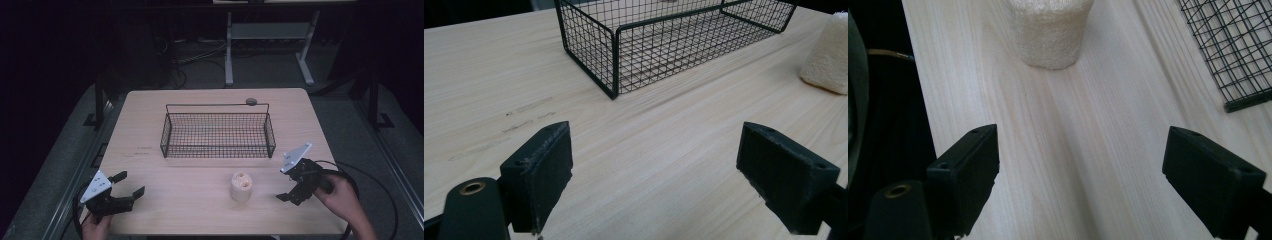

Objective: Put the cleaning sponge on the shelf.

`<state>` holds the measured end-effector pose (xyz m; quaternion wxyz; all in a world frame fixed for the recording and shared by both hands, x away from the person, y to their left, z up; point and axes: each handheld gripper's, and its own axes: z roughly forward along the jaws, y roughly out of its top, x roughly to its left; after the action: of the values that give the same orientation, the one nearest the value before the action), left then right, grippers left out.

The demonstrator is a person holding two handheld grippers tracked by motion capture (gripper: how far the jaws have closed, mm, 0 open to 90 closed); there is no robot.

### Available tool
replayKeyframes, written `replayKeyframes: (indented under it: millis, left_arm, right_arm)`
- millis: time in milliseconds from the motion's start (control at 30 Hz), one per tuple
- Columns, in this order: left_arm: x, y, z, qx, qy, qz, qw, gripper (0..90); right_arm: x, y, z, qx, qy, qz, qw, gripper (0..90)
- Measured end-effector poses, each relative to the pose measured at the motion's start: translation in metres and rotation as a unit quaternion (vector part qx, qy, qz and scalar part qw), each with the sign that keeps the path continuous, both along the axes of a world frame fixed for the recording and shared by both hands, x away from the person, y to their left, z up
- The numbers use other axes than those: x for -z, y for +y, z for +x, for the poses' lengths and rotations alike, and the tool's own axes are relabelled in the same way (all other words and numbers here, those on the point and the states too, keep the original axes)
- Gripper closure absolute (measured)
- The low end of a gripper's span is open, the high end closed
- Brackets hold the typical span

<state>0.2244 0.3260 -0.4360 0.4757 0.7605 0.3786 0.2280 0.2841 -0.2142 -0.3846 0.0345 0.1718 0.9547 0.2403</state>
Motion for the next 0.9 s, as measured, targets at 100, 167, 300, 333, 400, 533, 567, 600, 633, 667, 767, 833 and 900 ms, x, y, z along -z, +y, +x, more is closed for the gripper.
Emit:
replayKeyframes:
  millis: [100, 167, 300, 333, 400, 533, 567, 600, 633, 667, 767, 833, 900]
  left_arm:
    - [0.000, 0.001, 0.000, -0.001, 0.000, 0.000, 1.0000, 14.1]
    - [0.000, 0.001, 0.000, -0.001, 0.001, -0.001, 1.0000, 14.1]
    - [0.000, 0.001, 0.000, -0.002, 0.000, -0.001, 1.0000, 14.1]
    - [0.000, 0.002, 0.000, -0.002, -0.001, -0.002, 1.0000, 14.1]
    - [0.000, 0.002, 0.000, -0.003, 0.000, -0.001, 1.0000, 14.1]
    - [0.000, 0.002, 0.000, -0.002, 0.000, -0.001, 1.0000, 14.1]
    - [0.000, 0.002, 0.000, -0.003, 0.001, -0.001, 1.0000, 14.1]
    - [0.000, 0.001, 0.000, -0.003, 0.002, -0.002, 1.0000, 14.1]
    - [0.000, 0.001, 0.000, -0.003, 0.002, -0.002, 1.0000, 14.1]
    - [0.000, 0.001, 0.000, -0.003, 0.002, -0.003, 1.0000, 14.1]
    - [0.000, 0.002, 0.000, -0.004, 0.001, -0.003, 1.0000, 14.1]
    - [0.000, 0.002, 0.000, -0.003, 0.001, -0.002, 1.0000, 14.1]
    - [0.000, 0.002, 0.000, -0.003, 0.001, -0.001, 1.0000, 14.1]
  right_arm:
    - [0.000, 0.004, 0.002, -0.003, 0.006, -0.002, 1.0000, 14.4]
    - [0.000, 0.007, 0.002, -0.004, 0.006, -0.004, 1.0000, 14.4]
    - [0.000, 0.012, 0.002, -0.009, 0.008, -0.007, 0.9999, 14.4]
    - [0.000, 0.013, 0.003, -0.012, 0.010, -0.007, 0.9999, 14.4]
    - [-0.001, 0.015, 0.003, -0.012, 0.011, -0.009, 0.9998, 14.4]
    - [-0.003, 0.018, 0.005, -0.014, 0.011, -0.010, 0.9998, 14.4]
    - [-0.003, 0.019, 0.005, -0.015, 0.010, -0.009, 0.9998, 14.4]
    - [-0.003, 0.020, 0.005, -0.015, 0.010, -0.009, 0.9998, 14.4]
    - [-0.003, 0.021, 0.005, -0.018, 0.014, -0.010, 0.9997, 14.4]
    - [-0.003, 0.021, 0.005, -0.018, 0.014, -0.011, 0.9997, 14.4]
    - [-0.003, 0.025, 0.007, -0.016, 0.016, -0.016, 0.9996, 14.4]
    - [-0.003, 0.027, 0.007, -0.016, 0.016, -0.018, 0.9996, 14.4]
    - [-0.004, 0.029, 0.007, -0.020, 0.013, -0.022, 0.9995, 14.4]
